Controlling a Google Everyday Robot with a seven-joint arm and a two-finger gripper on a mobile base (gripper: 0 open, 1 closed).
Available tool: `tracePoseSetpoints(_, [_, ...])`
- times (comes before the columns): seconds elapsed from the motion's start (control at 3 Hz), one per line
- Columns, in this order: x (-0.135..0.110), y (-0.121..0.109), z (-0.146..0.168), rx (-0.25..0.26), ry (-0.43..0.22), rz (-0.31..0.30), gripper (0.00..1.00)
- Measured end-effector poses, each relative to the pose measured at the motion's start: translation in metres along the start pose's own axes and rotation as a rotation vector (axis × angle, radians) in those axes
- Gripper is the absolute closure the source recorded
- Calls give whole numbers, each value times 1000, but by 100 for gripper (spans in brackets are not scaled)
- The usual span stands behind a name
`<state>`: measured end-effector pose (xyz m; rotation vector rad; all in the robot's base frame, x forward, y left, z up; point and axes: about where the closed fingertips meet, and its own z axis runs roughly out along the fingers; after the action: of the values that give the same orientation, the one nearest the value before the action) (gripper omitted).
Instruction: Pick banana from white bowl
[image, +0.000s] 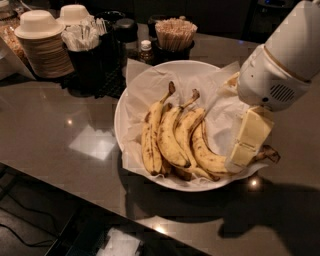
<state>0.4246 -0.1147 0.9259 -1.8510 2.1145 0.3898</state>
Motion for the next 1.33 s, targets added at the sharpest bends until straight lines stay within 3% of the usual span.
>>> tracePoseSetpoints(0.67, [10,31,9,-91,-107,121,0])
tracePoseSetpoints(1.33, [0,59,6,-86,-96,221,0])
